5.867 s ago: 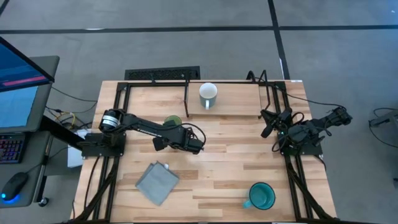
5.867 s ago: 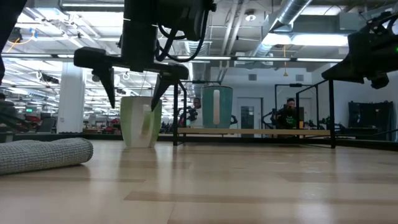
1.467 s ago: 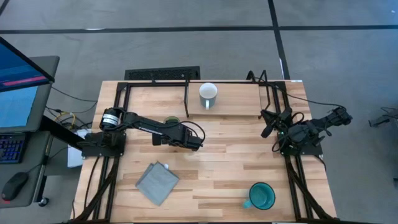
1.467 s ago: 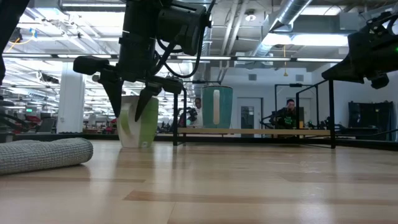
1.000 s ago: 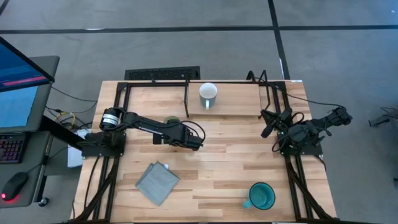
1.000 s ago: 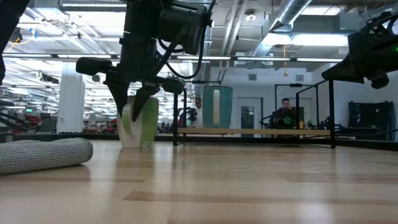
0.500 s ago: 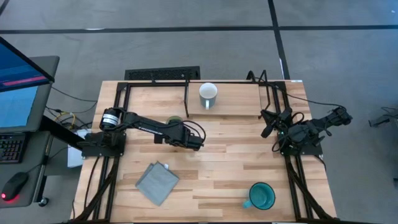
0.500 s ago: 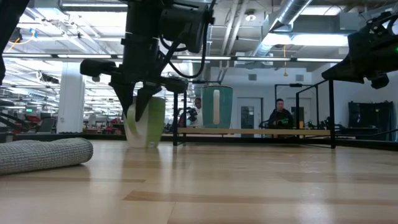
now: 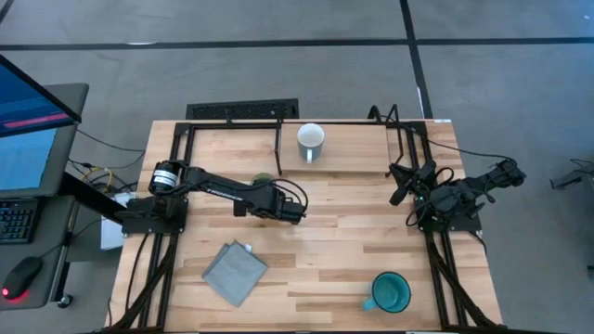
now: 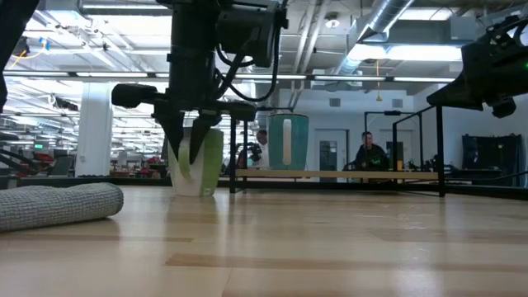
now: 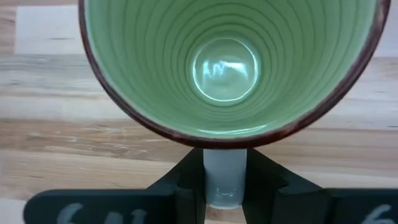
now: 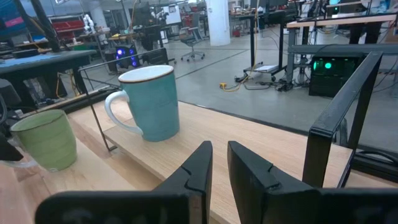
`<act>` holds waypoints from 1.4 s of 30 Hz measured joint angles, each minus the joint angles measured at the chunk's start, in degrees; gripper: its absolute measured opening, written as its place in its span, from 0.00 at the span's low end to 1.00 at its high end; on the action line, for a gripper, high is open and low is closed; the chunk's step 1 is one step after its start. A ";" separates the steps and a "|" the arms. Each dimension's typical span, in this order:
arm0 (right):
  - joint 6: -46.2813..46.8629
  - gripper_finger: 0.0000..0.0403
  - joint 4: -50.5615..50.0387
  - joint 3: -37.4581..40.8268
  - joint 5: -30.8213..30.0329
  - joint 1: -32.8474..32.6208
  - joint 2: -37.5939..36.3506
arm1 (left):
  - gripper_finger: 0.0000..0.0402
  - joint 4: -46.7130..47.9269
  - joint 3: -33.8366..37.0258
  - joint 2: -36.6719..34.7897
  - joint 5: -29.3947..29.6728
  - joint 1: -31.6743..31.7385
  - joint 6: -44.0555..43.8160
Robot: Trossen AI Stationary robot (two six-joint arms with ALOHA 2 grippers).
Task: Stack small to large cups/mugs on shelf
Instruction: Put the green mug on the shelf
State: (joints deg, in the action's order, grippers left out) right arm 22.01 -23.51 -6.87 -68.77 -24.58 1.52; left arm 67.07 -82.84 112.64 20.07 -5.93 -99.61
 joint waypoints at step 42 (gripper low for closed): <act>-0.10 0.18 0.00 0.01 0.04 0.00 0.00 | 0.10 -24.16 0.01 0.04 3.12 -0.90 6.37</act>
State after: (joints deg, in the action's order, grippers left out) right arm 21.91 -23.51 -6.86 -68.73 -24.58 1.52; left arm 42.91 -82.83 112.68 23.19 -6.83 -93.24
